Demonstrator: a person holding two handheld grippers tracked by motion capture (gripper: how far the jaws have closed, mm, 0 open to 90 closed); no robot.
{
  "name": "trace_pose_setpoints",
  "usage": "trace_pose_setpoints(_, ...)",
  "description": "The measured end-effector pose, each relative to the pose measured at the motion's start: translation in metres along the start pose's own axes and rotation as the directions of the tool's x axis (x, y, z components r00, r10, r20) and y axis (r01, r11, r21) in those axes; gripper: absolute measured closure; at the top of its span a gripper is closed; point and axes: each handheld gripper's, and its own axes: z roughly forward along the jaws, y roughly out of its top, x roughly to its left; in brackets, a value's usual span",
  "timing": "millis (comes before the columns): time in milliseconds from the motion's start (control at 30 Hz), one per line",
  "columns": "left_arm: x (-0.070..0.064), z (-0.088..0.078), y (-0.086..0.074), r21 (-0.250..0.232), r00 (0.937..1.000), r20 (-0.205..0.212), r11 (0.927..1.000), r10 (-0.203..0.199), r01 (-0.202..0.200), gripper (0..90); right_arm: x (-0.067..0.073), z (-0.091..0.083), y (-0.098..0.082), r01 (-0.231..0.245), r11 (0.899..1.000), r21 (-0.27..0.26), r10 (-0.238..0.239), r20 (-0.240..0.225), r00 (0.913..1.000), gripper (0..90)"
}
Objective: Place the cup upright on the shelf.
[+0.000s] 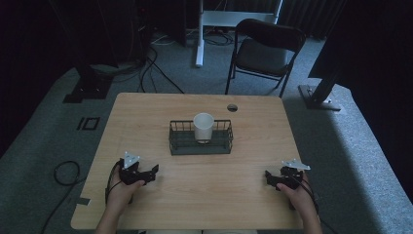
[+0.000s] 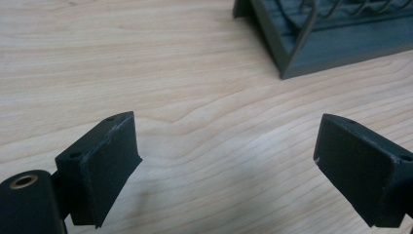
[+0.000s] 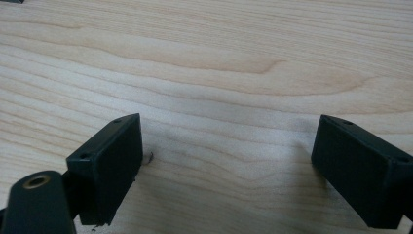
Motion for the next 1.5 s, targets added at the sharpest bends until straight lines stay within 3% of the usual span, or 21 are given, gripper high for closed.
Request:
trace_pose_setpoints(233,0.008,-0.001,-0.006,0.014,0.9980,-0.043,0.9988,-0.046,0.047,9.6,0.000,0.000,0.000,0.000,1.000,0.000,0.000,0.000,1.0000,10.9)
trace_pose_setpoints(333,0.012,-0.003,-0.006,0.023,0.9952,-0.082,0.9981,-0.055,0.057,9.6,0.000,0.000,0.000,0.000,1.000,0.000,0.000,0.000,1.0000,10.9)
trace_pose_setpoints(533,0.025,-0.008,-0.010,0.035,0.9799,-0.172,0.9934,-0.102,0.109,9.6,0.000,0.000,0.000,0.000,1.000,0.000,0.000,0.000,1.0000,10.9)
trace_pose_setpoints(600,0.027,-0.009,-0.011,0.043,0.9775,-0.186,0.9930,-0.100,0.110,9.5,0.000,0.000,0.000,0.000,1.000,0.000,0.000,0.000,1.0000,10.9)
trace_pose_setpoints(633,0.031,-0.010,-0.012,0.042,0.9700,-0.218,0.9919,-0.108,0.120,9.6,0.000,0.000,0.000,0.000,1.000,0.000,0.000,0.000,1.0000,10.9)
trace_pose_setpoints(800,0.037,-0.013,-0.014,0.090,0.9595,-0.265,0.9883,-0.096,0.123,9.5,0.000,0.000,0.000,0.000,1.000,0.000,0.000,0.000,1.0000,10.9)
trace_pose_setpoints(967,0.042,-0.014,-0.016,0.103,0.9510,-0.292,0.9854,-0.100,0.136,9.6,0.000,0.000,0.000,0.000,1.000,0.000,0.000,0.000,1.0000,10.9)
trace_pose_setpoints(1067,0.044,-0.014,-0.016,0.097,0.9433,-0.308,0.9823,-0.123,0.160,9.6,0.000,0.000,0.000,0.000,1.000,0.000,0.000,0.000,1.0000,10.9)
trace_pose_setpoints(1267,0.044,-0.013,-0.015,0.094,0.9402,-0.315,0.9814,-0.131,0.168,9.6,0.000,0.000,0.000,0.000,1.000,0.000,0.000,0.000,1.0000,10.9)
trace_pose_setpoints(1333,0.039,-0.012,-0.015,0.084,0.9222,-0.352,0.9758,-0.161,0.202,9.7,0.000,0.000,0.000,0.000,1.000,0.000,0.000,0.000,1.0000,10.9)
trace_pose_setpoints(1367,0.038,-0.012,-0.015,0.082,0.9191,-0.358,0.9750,-0.165,0.207,9.7,0.000,0.000,0.000,0.000,1.000,0.000,0.000,0.000,1.0000,10.9)
trace_pose_setpoints(1500,0.039,-0.012,-0.015,0.083,0.9213,-0.354,0.9757,-0.162,0.203,9.8,0.000,0.000,0.000,0.000,1.000,0.000,0.000,0.000,1.0000,10.9)
